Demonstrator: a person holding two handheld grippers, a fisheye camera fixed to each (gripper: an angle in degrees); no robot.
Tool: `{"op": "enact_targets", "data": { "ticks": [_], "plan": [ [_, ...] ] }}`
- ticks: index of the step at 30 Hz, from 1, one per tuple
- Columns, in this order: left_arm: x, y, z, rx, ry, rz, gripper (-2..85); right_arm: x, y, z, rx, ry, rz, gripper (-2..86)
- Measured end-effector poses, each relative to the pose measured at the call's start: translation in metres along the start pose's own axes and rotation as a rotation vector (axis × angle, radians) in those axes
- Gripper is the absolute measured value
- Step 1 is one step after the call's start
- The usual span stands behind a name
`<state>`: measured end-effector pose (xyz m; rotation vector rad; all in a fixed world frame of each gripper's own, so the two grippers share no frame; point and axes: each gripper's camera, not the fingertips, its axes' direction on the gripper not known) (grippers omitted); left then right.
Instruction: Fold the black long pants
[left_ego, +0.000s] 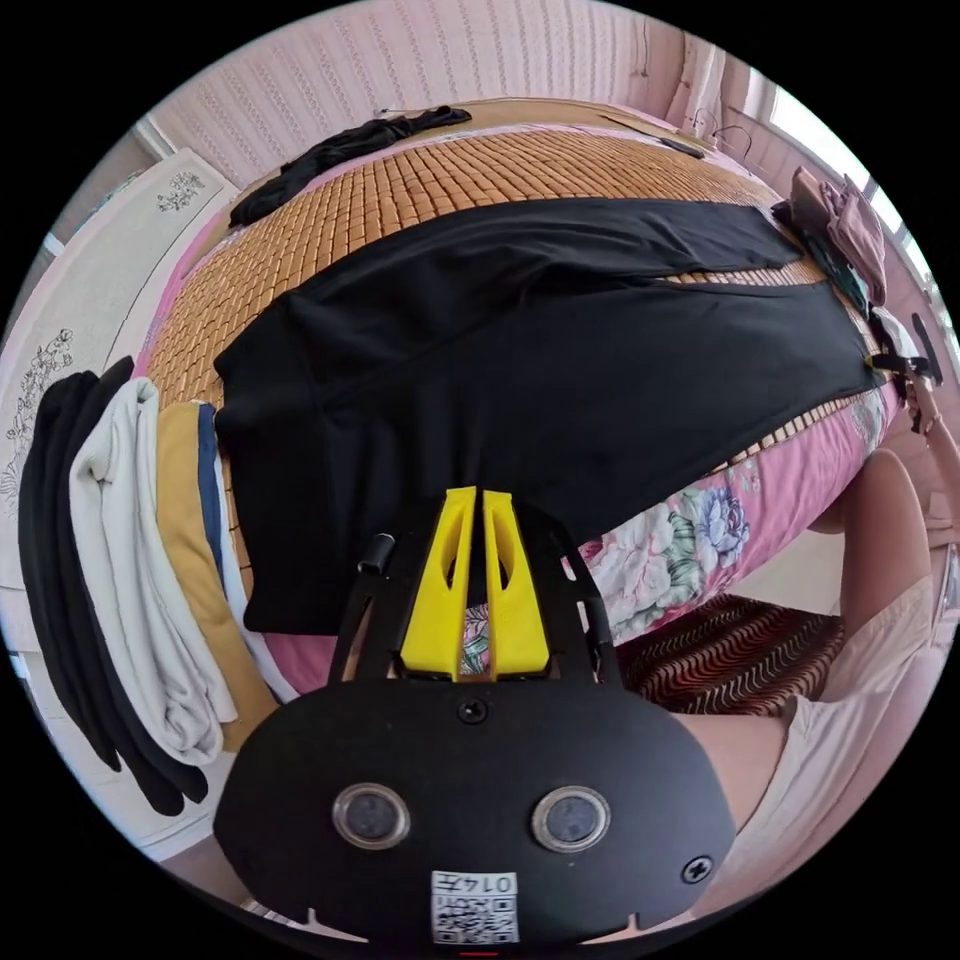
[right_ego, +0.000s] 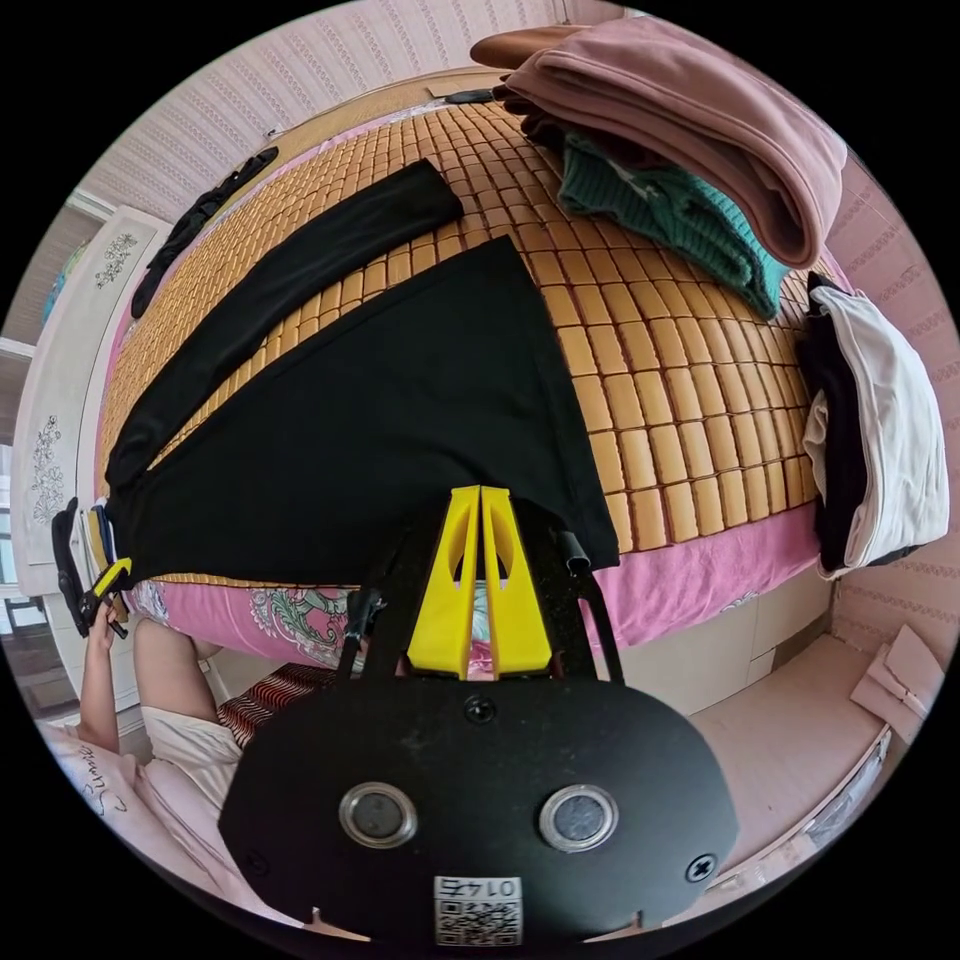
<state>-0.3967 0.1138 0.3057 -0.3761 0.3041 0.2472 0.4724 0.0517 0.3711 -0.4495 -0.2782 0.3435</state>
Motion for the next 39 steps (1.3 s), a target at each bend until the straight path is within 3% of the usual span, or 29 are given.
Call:
{"op": "enact_targets", "data": {
  "ticks": [4, 8, 11, 16, 22, 26, 31, 39],
  "plan": [
    [-0.033, 0.013, -0.008, 0.039, 0.152, -0.151, -0.3, -0.013, -0.003, 0.018, -0.025, 0.018, 0.018, -0.9],
    [-0.043, 0.036, -0.036, 0.146, 0.095, -0.203, 1.7, -0.037, -0.005, 0.016, -0.024, 0.114, 0.017, -0.9],
    [-0.051, 0.062, -0.062, 0.245, 0.036, -0.251, 3.7, -0.099, -0.02, 0.006, 0.007, 0.109, -0.144, -0.7],
    [-0.076, 0.099, -0.081, 0.255, -0.098, -0.309, 8.4, -0.331, -0.045, 0.024, 0.015, 0.078, -0.719, -0.6],
    [-0.104, 0.111, -0.079, 0.225, -0.038, -0.232, 8.2, -0.579, -0.028, 0.077, 0.029, 0.029, -1.154, -0.9],
    [-0.121, 0.104, -0.061, 0.141, -0.12, -0.181, 7.6, -0.67, -0.03, 0.11, -0.017, -0.002, -1.2, -1.0],
    [-0.148, 0.105, -0.049, 0.128, -0.009, -0.205, 7.3, -0.743, -0.045, 0.154, -0.089, -0.075, -1.121, -0.8],
    [-0.178, 0.118, -0.044, 0.173, 0.029, -0.28, 6.6, -0.743, -0.061, 0.157, -0.087, -0.068, -1.067, -0.9]
  ]
}}
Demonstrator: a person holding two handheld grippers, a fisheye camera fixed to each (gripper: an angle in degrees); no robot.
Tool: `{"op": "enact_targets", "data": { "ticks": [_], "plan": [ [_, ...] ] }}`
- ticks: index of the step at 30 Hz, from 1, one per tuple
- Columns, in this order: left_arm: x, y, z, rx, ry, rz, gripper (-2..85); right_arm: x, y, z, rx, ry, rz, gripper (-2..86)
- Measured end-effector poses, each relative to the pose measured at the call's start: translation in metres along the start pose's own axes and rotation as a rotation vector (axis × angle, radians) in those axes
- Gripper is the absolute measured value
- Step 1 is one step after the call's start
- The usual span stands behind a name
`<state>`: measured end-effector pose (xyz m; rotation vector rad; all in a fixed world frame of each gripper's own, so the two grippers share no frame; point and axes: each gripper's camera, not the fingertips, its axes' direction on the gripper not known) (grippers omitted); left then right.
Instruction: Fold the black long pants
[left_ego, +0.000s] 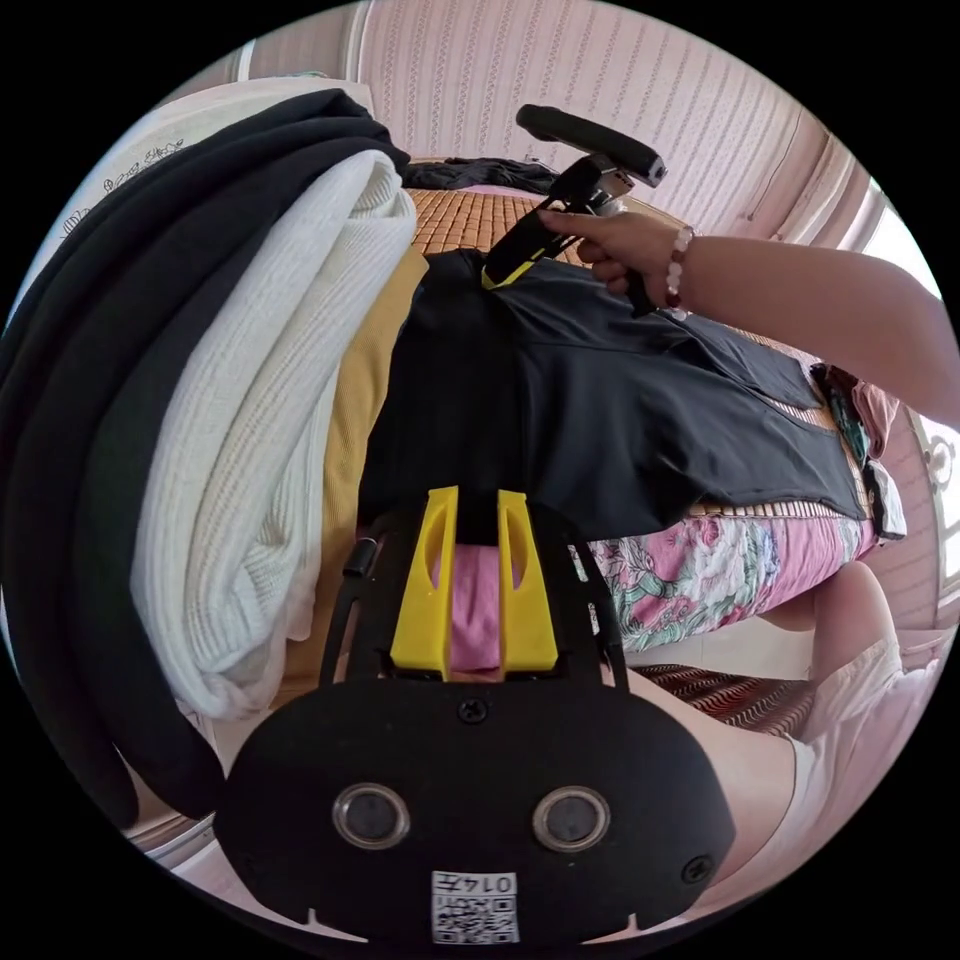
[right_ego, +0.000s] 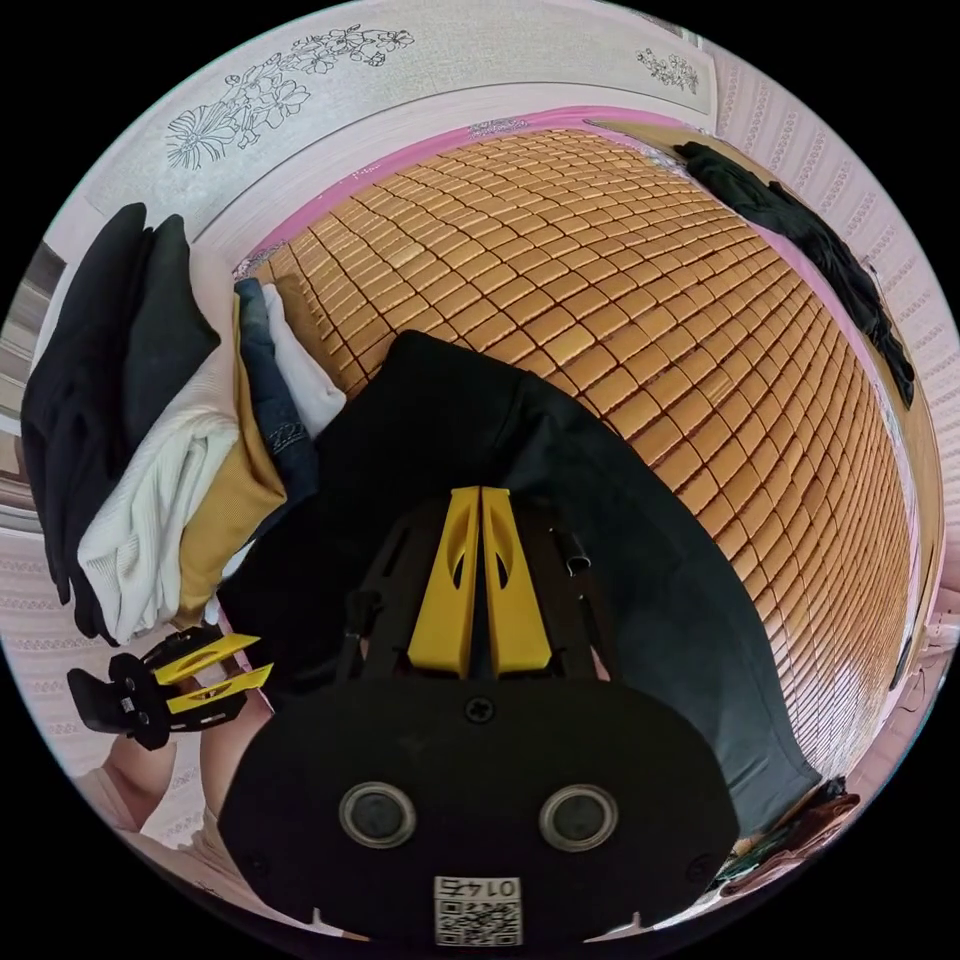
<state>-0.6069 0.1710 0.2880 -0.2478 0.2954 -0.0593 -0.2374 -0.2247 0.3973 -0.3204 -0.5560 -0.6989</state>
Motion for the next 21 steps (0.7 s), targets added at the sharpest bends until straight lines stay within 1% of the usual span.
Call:
{"op": "enact_targets", "data": {
  "ticks": [3, 5, 7, 8, 10, 11, 12, 13, 14, 16, 17, 18, 19, 20, 21],
  "plan": [
    [-0.001, 0.0, 0.001, -0.015, -0.038, 0.002, 6.7, 0.028, 0.045, -0.02, 0.01, 0.1, 0.003, -1.0],
    [-0.001, 0.004, 0.0, -0.014, -0.075, -0.011, 7.3, 0.053, 0.09, -0.04, 0.031, 0.102, 0.006, -1.0],
    [0.002, 0.007, -0.005, 0.008, -0.122, -0.018, 7.6, 0.095, 0.173, -0.077, 0.079, 0.082, 0.089, -0.9],
    [0.006, 0.011, -0.012, 0.046, -0.135, -0.013, 7.7, 0.107, 0.198, -0.086, 0.091, 0.076, 0.123, -0.9],
    [0.012, 0.016, -0.023, 0.101, -0.122, -0.014, 7.7, 0.154, 0.313, -0.122, 0.15, 0.057, 0.31, -0.7],
    [0.015, 0.019, -0.028, 0.123, -0.107, -0.03, 7.7, 0.166, 0.345, -0.129, 0.164, 0.05, 0.368, -0.6],
    [0.016, 0.021, -0.03, 0.129, -0.1, -0.042, 7.8, 0.187, 0.409, -0.142, 0.195, 0.032, 0.495, -0.3],
    [0.015, 0.024, -0.029, 0.134, -0.079, -0.083, 7.9, 0.205, 0.476, -0.153, 0.233, 0.015, 0.637, 0.1],
    [0.012, 0.027, -0.027, 0.131, -0.043, -0.133, 8.0, 0.213, 0.508, -0.158, 0.248, 0.005, 0.697, 0.3],
    [0.004, 0.032, -0.021, 0.136, 0.013, -0.219, 11.0, 0.235, 0.623, -0.171, 0.293, -0.026, 0.929, 1.5],
    [0.002, 0.033, -0.016, 0.124, 0.012, -0.246, 12.4, 0.239, 0.647, -0.174, 0.306, -0.04, 0.986, 2.2],
    [0.001, 0.032, -0.014, 0.12, 0.006, -0.262, 13.1, 0.246, 0.692, -0.18, 0.346, -0.069, 1.092, 3.5],
    [-0.002, 0.032, -0.01, 0.109, 0.009, -0.297, 13.4, 0.251, 0.731, -0.187, 0.423, -0.097, 1.178, 4.6],
    [-0.006, 0.03, -0.006, 0.102, 0.041, -0.336, 13.5, 0.253, 0.749, -0.19, 0.468, -0.115, 1.214, 5.1],
    [-0.008, 0.029, -0.004, 0.104, 0.062, -0.359, 13.5, 0.258, 0.781, -0.194, 0.559, -0.161, 1.284, 5.6]
  ]
}}
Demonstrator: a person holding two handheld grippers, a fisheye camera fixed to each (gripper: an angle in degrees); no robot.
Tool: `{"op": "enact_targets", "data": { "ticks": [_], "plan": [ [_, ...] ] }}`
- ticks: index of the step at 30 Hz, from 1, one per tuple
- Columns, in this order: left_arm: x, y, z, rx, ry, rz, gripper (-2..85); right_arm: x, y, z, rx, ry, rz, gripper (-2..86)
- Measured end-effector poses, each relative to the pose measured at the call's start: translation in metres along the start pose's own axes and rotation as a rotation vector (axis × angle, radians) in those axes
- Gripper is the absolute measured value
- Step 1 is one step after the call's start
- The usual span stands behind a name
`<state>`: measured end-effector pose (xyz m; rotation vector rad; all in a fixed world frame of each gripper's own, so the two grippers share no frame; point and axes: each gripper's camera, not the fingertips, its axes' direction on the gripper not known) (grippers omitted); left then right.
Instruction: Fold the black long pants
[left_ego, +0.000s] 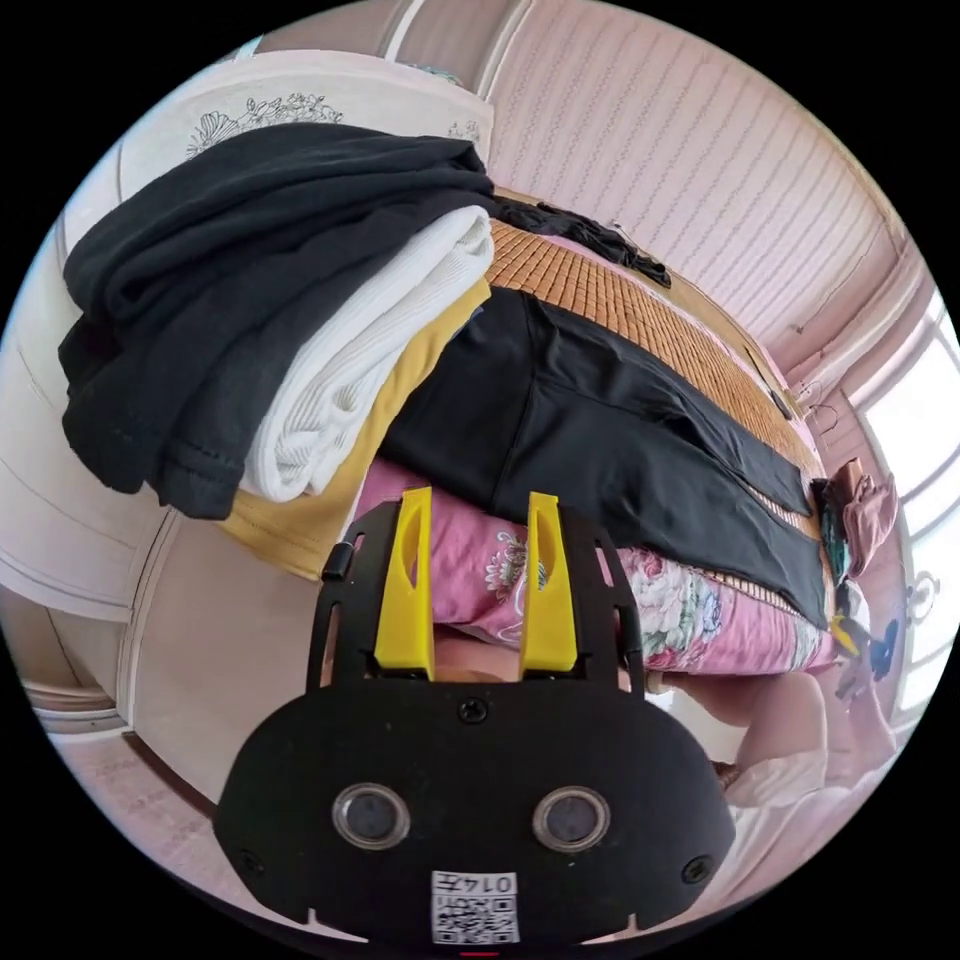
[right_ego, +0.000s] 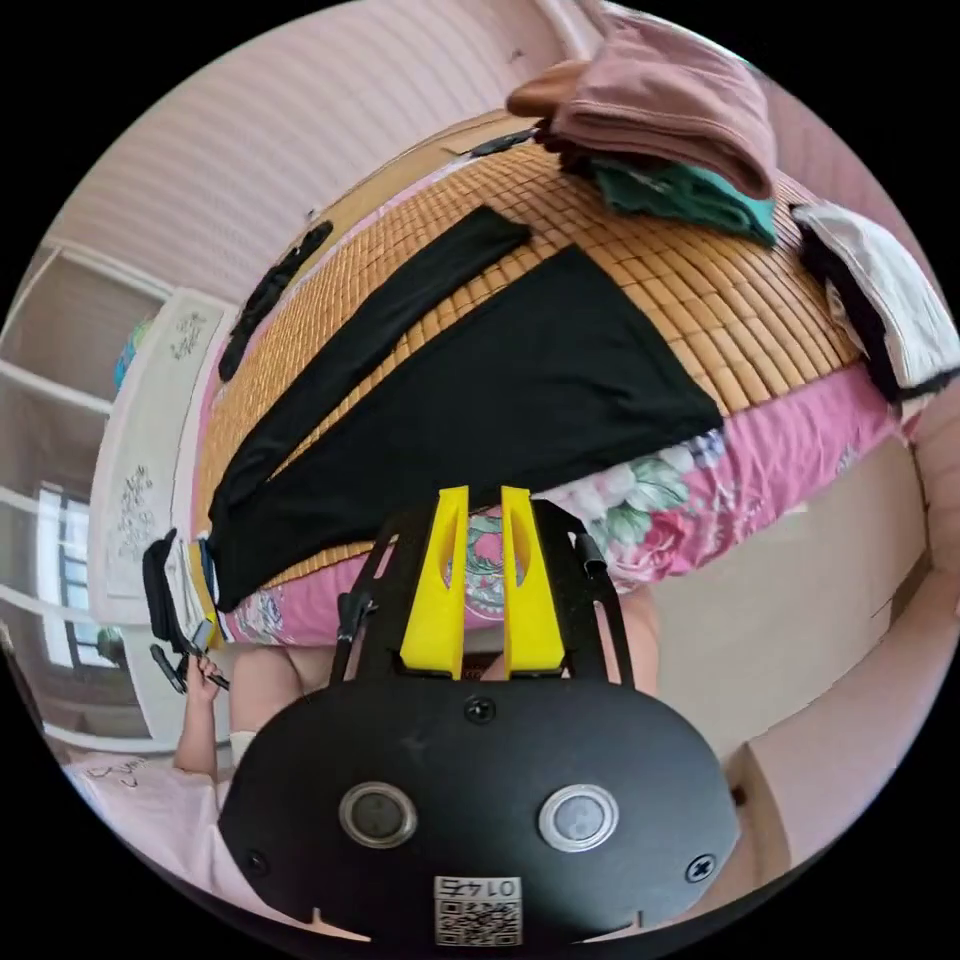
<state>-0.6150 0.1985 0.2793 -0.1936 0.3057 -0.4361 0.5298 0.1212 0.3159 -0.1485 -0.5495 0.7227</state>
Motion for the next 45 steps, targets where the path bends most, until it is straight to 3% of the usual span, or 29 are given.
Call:
{"op": "enact_targets", "data": {
  "ticks": [4, 7, 13, 16, 18, 22, 25, 30, 34, 38, 42, 45],
  "plan": [
    [-0.004, -0.012, 0.022, -0.039, 0.08, -0.097, 13.4, 0.077, -0.008, -0.031, 0.089, -0.191, 0.229, 7.1],
    [0.006, -0.02, 0.038, -0.059, 0.051, -0.106, 13.2, 0.101, -0.02, -0.04, 0.076, -0.19, 0.279, 8.3],
    [0.016, -0.021, 0.079, -0.056, 0.08, -0.273, 13.5, 0.12, -0.038, -0.061, 0.101, -0.249, 0.322, 9.3],
    [0.033, -0.022, 0.093, -0.064, 0.118, -0.288, 13.5, 0.098, -0.045, -0.091, 0.191, -0.139, 0.224, 7.7],
    [0.059, -0.027, 0.091, -0.037, 0.139, -0.195, 13.2, 0.076, -0.057, -0.105, 0.203, -0.05, 0.115, 7.5],
    [0.172, -0.042, 0.089, -0.016, 0.084, 0.28, 11.2, 0.03, -0.105, -0.111, 0.186, 0.081, -0.093, 7.5],
    [0.275, -0.047, 0.112, 0.021, 0.067, 0.582, 9.5, 0.011, -0.153, -0.095, 0.144, 0.052, -0.164, 7.7],
    [0.459, -0.039, 0.184, 0.053, 0.199, 0.944, 8.4, -0.006, -0.218, -0.049, 0.043, 0.199, -0.196, 8.0],
    [0.624, -0.014, 0.255, 0.077, 0.346, 1.207, 2.3, -0.008, -0.233, -0.04, 0.09, 0.074, -0.192, 8.7],
    [0.758, 0.015, 0.337, 0.003, 0.361, 1.319, 0.8, -0.004, -0.246, -0.042, 0.111, 0.104, -0.131, 8.6],
    [0.825, 0.043, 0.4, -0.155, 0.337, 1.335, 7.5, -0.014, -0.272, -0.034, 0.018, 0.081, -0.223, 8.3],
    [0.856, 0.063, 0.444, -0.228, 0.16, 1.374, 7.5, -0.029, -0.278, -0.032, -0.01, 0.102, -0.31, 5.0]
  ]
}}
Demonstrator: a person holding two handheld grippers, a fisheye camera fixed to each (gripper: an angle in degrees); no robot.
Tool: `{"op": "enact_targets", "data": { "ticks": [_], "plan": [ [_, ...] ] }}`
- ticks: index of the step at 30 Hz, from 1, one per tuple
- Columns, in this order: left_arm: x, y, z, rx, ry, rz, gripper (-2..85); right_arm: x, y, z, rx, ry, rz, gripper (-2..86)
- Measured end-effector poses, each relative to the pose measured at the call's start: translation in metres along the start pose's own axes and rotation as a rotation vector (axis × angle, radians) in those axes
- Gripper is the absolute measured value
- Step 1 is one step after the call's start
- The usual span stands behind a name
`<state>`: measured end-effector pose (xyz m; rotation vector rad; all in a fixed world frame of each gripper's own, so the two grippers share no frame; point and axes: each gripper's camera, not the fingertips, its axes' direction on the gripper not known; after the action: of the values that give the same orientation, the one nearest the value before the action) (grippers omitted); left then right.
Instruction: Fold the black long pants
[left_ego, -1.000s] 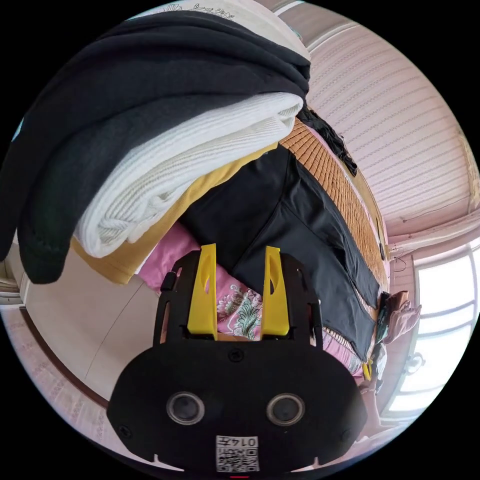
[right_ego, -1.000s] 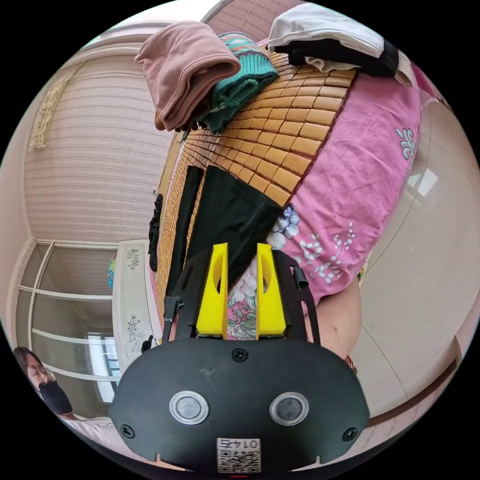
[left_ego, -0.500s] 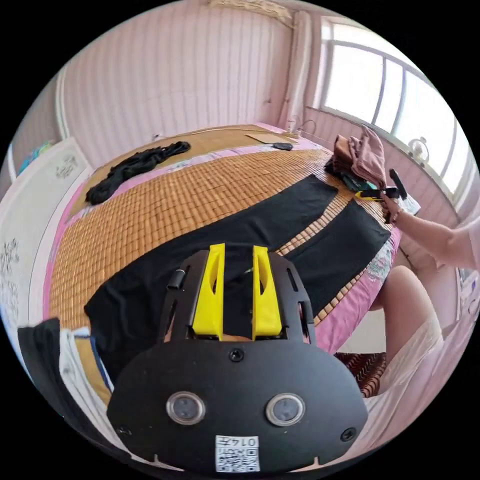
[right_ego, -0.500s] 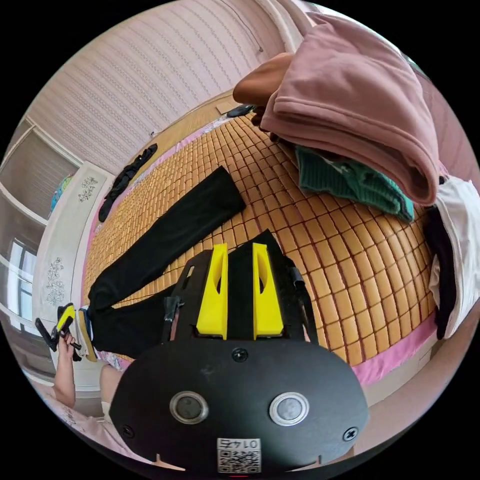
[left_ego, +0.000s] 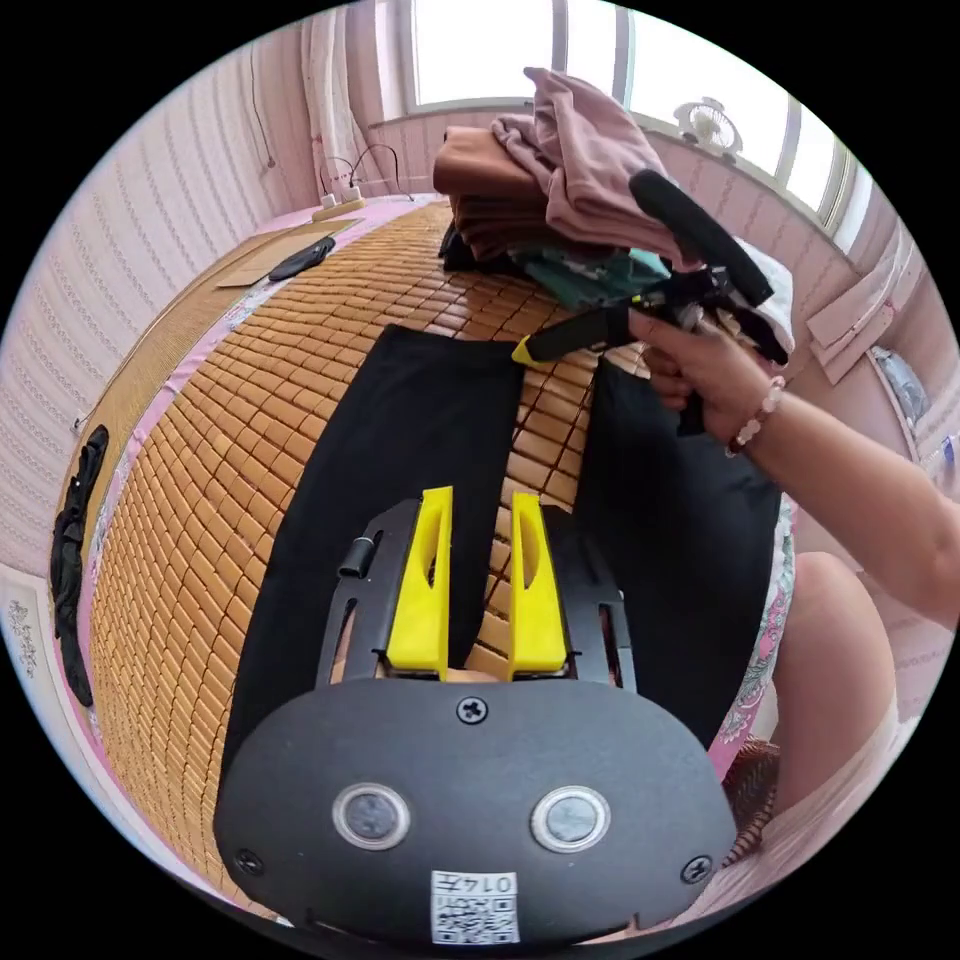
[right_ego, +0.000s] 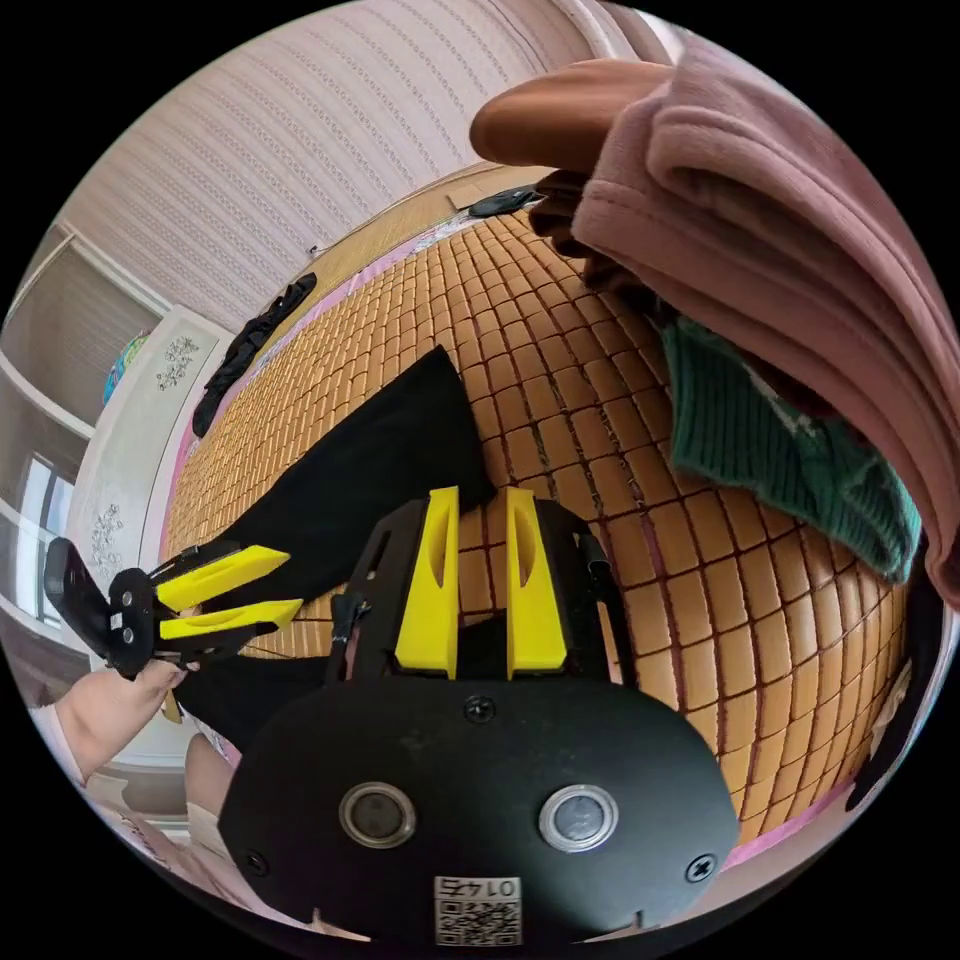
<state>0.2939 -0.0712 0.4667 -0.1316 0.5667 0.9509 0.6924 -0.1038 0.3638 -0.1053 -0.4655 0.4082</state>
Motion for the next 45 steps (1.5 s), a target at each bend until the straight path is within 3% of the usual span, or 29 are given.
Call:
{"op": "enact_targets", "data": {
  "ticks": [4, 9, 13, 20, 24, 27, 32, 40, 45],
  "plan": [
    [0.003, -0.024, 0.023, -0.003, -0.002, 0.04, 0.5, -0.009, -0.009, -0.018, -0.029, -0.029, -0.036, 1.4],
    [-0.027, -0.046, 0.019, 0.076, 0.094, -0.076, 0.8, -0.012, -0.031, -0.074, 0.087, -0.234, 0.02, 1.7],
    [-0.059, -0.057, 0.037, 0.049, 0.211, -0.176, 7.1, -0.006, -0.039, -0.074, 0.076, -0.195, 0.05, 4.0],
    [-0.048, -0.063, 0.074, -0.004, 0.145, -0.102, 7.3, -0.011, -0.018, -0.038, -0.083, -0.052, -0.013, 10.8],
    [-0.038, -0.069, 0.1, -0.053, 0.154, -0.058, 7.0, -0.032, -0.02, -0.03, -0.113, 0.104, -0.102, 6.0],
    [-0.027, -0.071, 0.105, -0.03, 0.154, 0.019, 3.2, -0.048, -0.035, -0.051, -0.108, 0.05, -0.116, 1.1],
    [-0.042, -0.069, 0.105, -0.004, 0.113, -0.075, -0.7, -0.069, -0.076, -0.105, -0.002, -0.195, -0.145, 1.1],
    [-0.059, -0.061, 0.098, 0.008, 0.096, -0.105, -0.4, -0.042, -0.052, -0.064, -0.15, 0.035, -0.099, 10.8],
    [-0.062, -0.066, 0.091, 0.029, 0.042, -0.087, 3.4, -0.047, -0.047, -0.042, -0.178, -0.008, -0.087, 11.3]
  ]
}}
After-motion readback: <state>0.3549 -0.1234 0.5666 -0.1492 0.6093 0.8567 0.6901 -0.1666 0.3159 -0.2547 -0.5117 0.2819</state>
